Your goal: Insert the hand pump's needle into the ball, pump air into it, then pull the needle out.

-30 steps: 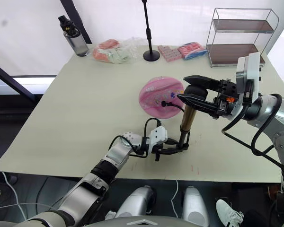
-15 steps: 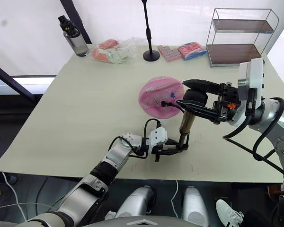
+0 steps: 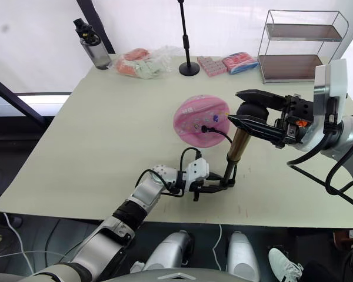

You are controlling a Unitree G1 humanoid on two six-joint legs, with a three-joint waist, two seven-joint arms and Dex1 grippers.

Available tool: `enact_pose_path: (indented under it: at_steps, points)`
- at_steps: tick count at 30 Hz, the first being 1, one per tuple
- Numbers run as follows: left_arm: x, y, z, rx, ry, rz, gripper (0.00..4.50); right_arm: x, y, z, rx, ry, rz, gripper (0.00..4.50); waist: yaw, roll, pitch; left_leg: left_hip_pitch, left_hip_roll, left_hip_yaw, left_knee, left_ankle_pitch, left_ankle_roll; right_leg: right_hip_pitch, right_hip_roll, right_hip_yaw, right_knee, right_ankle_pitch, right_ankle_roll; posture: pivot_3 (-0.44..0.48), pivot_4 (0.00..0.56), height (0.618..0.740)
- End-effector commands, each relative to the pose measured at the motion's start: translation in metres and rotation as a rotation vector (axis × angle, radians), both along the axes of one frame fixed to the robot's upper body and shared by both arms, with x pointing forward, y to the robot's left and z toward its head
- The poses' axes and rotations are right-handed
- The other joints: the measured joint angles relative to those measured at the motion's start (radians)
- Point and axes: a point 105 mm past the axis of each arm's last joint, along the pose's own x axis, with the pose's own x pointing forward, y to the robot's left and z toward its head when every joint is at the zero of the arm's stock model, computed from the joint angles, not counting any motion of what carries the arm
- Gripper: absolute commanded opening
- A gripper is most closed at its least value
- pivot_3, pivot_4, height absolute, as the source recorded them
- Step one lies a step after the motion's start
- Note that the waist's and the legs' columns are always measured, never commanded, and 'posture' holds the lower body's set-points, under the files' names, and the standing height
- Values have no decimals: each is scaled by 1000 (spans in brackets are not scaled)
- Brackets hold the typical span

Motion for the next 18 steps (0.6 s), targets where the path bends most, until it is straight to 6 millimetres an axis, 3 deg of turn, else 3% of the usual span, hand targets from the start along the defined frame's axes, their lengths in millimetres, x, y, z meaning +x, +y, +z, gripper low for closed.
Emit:
enact_pose_path:
  at_steps: [1, 18]
  points:
    - [-19, 2, -28, 105, 75, -60, 1078, -8, -12, 32, 48, -136, -37, 2020, 1, 0, 0, 0, 0, 0, 0, 0, 0, 0, 0, 0, 0, 0, 0, 0, 150, 736]
    - [-19, -4, -27, 106, 54, -73, 1078, -12, -16, 36, 54, -76, -14, 2020, 15, 0, 0, -1, 0, 0, 0, 0, 0, -1, 0, 0, 0, 0, 0, 0, 150, 736]
